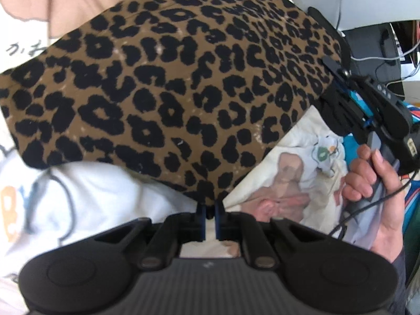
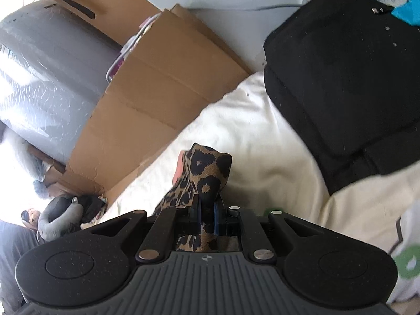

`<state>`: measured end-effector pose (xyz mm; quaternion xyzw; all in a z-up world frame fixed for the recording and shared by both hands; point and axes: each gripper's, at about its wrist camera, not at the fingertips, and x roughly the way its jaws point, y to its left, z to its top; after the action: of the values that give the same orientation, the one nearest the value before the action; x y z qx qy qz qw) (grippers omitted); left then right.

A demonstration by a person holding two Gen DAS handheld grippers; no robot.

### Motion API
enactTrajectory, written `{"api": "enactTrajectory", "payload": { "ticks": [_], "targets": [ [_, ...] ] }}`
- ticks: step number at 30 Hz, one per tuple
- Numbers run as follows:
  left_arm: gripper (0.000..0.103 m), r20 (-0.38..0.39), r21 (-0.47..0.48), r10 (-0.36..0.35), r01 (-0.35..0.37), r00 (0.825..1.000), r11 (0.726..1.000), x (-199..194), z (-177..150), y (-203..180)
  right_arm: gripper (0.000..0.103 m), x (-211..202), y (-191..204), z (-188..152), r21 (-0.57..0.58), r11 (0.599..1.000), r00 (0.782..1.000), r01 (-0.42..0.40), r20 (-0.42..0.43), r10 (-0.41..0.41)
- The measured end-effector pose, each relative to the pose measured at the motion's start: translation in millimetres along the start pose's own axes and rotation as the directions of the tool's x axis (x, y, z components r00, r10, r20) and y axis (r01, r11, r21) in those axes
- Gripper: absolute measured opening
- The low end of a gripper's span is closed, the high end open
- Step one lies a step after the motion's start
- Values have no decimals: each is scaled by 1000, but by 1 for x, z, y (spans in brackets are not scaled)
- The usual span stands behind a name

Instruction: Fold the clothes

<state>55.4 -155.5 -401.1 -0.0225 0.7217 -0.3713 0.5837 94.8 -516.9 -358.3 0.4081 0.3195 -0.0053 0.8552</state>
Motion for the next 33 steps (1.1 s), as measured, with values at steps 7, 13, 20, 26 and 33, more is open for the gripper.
{"api": "enactTrajectory", "payload": {
  "ticks": [7, 13, 20, 26, 33],
  "targets": [
    [6, 40, -37, -30, 32, 999, 999, 15, -4, -27, 7, 3, 3, 23, -20, 1000, 1000, 2, 18, -1],
    [6, 79, -121, -74, 83, 994, 989, 24, -4, -36, 7, 10, 11, 41, -69, 998, 1000, 11, 23, -9],
    [5, 41, -131, -70, 75, 997, 989, 33, -8, -34, 8, 23, 2, 45, -68, 995, 998, 68, 7, -67],
    [7, -84, 55, -20, 25, 996, 998, 16, 0, -49, 13, 14, -18, 37, -10, 993, 993, 116, 23, -116],
    [46, -68, 327, 85, -58, 994, 943, -43, 29, -70, 33, -12, -33, 24, 72, 995, 996, 71, 56, -75]
  ]
}}
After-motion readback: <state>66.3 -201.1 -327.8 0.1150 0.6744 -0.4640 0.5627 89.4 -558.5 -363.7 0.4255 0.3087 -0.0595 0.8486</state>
